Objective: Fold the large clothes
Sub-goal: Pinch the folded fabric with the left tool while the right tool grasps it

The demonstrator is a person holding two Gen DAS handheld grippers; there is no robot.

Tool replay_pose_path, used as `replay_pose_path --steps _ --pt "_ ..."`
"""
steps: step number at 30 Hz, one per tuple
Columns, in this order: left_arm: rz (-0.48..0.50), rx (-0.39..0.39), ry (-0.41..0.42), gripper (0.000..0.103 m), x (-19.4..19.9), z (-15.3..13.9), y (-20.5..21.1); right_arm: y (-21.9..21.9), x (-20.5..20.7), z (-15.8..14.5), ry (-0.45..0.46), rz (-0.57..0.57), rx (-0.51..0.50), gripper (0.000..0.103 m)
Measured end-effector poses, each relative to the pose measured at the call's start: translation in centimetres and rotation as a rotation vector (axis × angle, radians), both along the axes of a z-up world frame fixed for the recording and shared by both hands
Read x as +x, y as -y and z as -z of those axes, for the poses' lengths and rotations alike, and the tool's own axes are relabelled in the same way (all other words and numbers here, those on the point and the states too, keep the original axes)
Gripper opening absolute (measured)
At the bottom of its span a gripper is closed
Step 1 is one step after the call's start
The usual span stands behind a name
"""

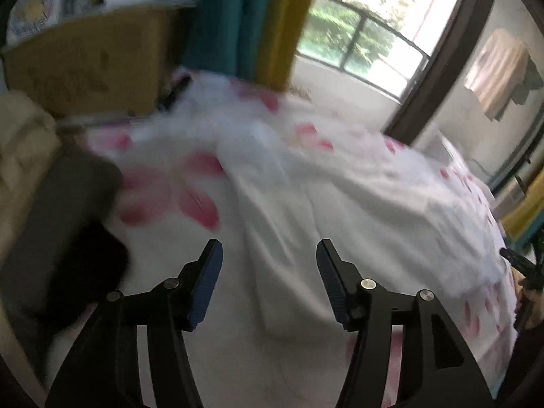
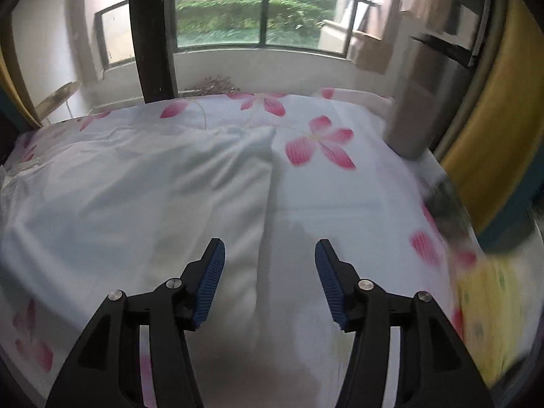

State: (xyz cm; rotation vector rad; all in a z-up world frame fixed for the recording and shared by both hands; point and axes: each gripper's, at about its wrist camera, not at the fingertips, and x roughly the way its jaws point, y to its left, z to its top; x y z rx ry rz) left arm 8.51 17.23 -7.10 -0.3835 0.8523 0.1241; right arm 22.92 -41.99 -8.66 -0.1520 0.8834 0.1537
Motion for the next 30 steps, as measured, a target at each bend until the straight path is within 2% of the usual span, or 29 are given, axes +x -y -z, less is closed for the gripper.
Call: replay_pose_path --steps 4,7,8,9,10,17,21,30 --pt "0.076 -0.005 -0.066 0.061 -0.1 1.8 2.0 0.5 -2.7 1.5 -0.047 -0.017 0.094 0.056" --pt "0.098 0.087 -0.057 0.06 -0.4 1.9 3.4 0.6 -3.5 2.5 -0.035 -0.007 0.131 0.056" --pt "0.124 0.092 -0.054 0.039 -0.5 1.9 3.7 0.2 -3.8 2.6 -0.016 -0.004 0.112 0.046" --pt "0.164 0.084 -0.066 0.006 -0.5 2.0 3.9 -0.5 -4.2 2.6 -0.007 -0.031 0.085 0.033" --pt "0.179 0.064 -0.069 0.006 -0.6 2.0 3.9 -1.0 -4.7 2.3 0.004 -0.063 0.087 0.01" --pt "0.196 0.08 -0.038 0.006 -3.3 1.1 5.1 0.0 -6.9 0.9 0.027 -0.067 0.084 0.01" --pt "0.215 0.058 -0.038 0.006 -4.9 1.0 5.6 1.0 -9.0 0.2 0.031 -0.058 0.06 0.01" --pt "0.255 0.016 -0.068 0.006 -9.1 1.5 6.7 3.8 -14.7 1.4 -0.016 0.004 0.067 0.01"
